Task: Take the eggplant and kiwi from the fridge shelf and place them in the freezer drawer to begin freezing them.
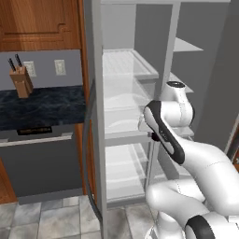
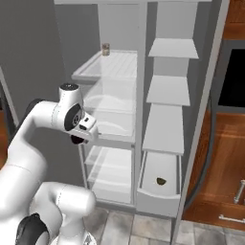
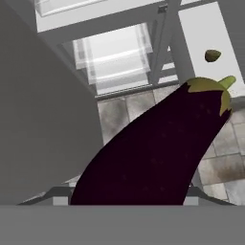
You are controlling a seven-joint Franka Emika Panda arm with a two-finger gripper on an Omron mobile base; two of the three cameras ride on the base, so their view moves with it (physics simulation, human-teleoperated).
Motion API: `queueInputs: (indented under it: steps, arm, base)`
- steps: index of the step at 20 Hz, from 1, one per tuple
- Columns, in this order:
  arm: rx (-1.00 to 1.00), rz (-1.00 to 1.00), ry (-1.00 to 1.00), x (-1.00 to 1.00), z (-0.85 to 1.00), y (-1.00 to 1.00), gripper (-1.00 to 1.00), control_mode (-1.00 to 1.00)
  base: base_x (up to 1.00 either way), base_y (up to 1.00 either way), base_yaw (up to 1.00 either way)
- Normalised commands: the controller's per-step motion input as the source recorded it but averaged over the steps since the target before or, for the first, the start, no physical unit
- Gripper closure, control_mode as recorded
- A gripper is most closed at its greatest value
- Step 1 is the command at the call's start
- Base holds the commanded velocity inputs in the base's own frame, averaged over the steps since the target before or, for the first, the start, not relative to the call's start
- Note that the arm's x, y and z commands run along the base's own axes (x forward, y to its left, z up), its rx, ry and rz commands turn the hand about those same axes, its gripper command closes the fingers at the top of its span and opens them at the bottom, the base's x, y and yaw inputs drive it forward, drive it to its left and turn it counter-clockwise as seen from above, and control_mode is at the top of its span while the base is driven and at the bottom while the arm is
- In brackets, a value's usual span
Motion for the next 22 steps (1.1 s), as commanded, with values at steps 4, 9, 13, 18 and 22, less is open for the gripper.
queueInputs:
  steps: [4,9,13,18,22]
  arm:
    - [0.0,0.0,0.0,0.0,0.0,0.0,1.0,1.0]
    - [0.0,0.0,0.0,0.0,0.0,0.0,1.0,1.0]
    - [0.0,0.0,0.0,0.0,0.0,0.0,1.0,1.0]
    - [0.0,0.0,0.0,0.0,0.0,0.0,1.0,1.0]
    - [0.0,0.0,0.0,0.0,0.0,0.0,1.0,1.0]
  base:
    - [-0.44,-0.49,-0.15]
    - [-0.2,-0.45,-0.13]
    - [-0.02,-0.57,-0.08]
    - [0.0,-0.55,-0.04]
    - [0.0,-0.24,0.0]
